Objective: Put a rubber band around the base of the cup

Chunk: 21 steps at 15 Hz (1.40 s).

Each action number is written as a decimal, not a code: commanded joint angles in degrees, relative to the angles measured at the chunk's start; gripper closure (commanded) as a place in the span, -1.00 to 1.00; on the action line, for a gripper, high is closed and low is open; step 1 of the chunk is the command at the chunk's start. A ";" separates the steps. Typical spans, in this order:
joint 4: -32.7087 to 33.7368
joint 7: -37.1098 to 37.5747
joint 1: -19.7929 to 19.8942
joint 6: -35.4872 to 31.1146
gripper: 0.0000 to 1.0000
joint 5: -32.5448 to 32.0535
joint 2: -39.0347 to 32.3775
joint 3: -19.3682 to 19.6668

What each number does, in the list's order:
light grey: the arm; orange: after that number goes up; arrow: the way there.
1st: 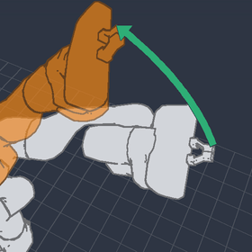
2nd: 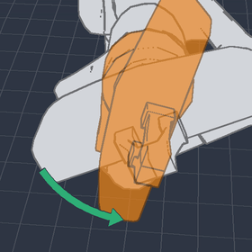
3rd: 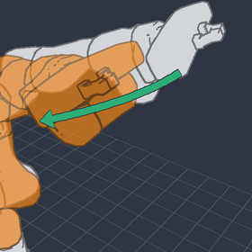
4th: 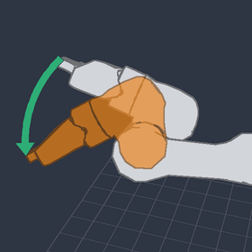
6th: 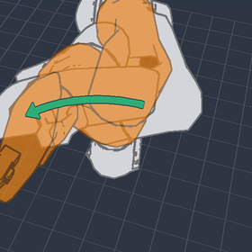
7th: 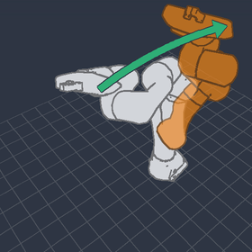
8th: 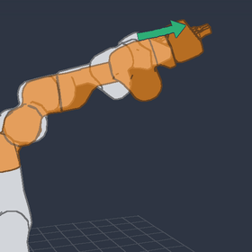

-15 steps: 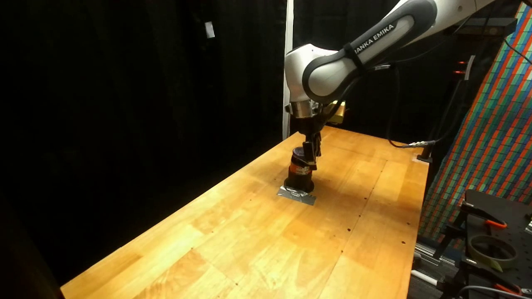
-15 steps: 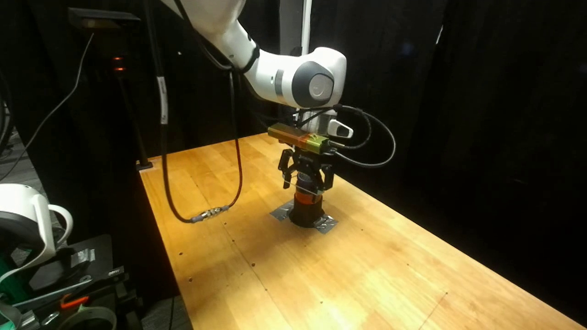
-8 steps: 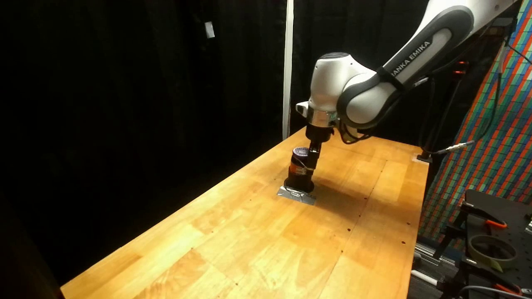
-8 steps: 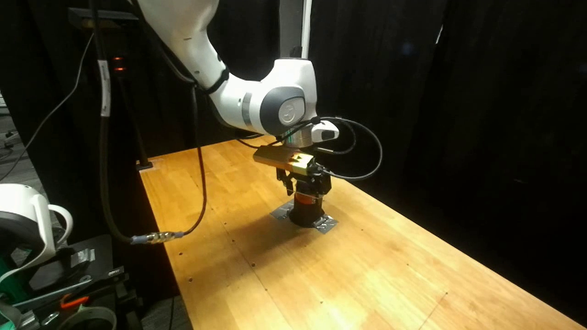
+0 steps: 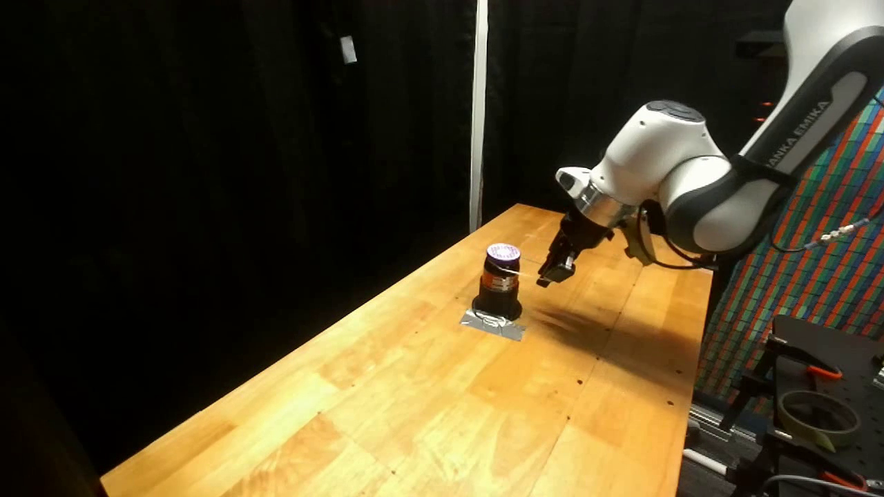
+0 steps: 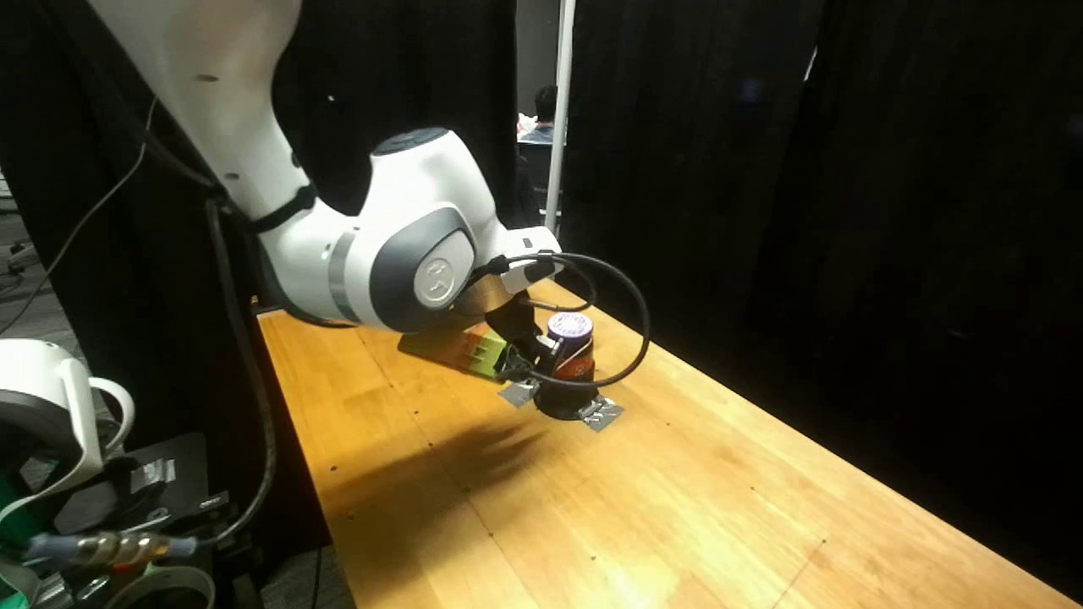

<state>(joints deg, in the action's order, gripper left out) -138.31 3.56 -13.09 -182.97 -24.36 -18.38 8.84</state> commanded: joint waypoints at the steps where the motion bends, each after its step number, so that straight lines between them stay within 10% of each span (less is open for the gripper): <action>1: -11.87 0.99 -11.33 -14.42 0.75 -2.40 5.22 15.37; 3: -15.45 -5.61 -20.54 -25.31 0.78 7.70 2.39 24.14; 6: -20.01 -11.40 -26.96 -39.20 0.71 21.40 -1.57 24.10; 11: -19.82 -15.45 -16.78 -60.58 0.73 34.64 -11.32 1.71; 13: -19.49 -14.70 -22.03 -67.93 0.73 35.52 -14.35 4.74; 20: -11.28 -14.12 -48.22 -60.63 0.72 52.16 -12.24 22.14; 21: -12.73 -12.98 -48.41 -60.65 0.21 53.03 -11.72 21.91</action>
<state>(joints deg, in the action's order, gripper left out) -150.50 -11.51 -55.75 -241.46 24.50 -29.21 26.67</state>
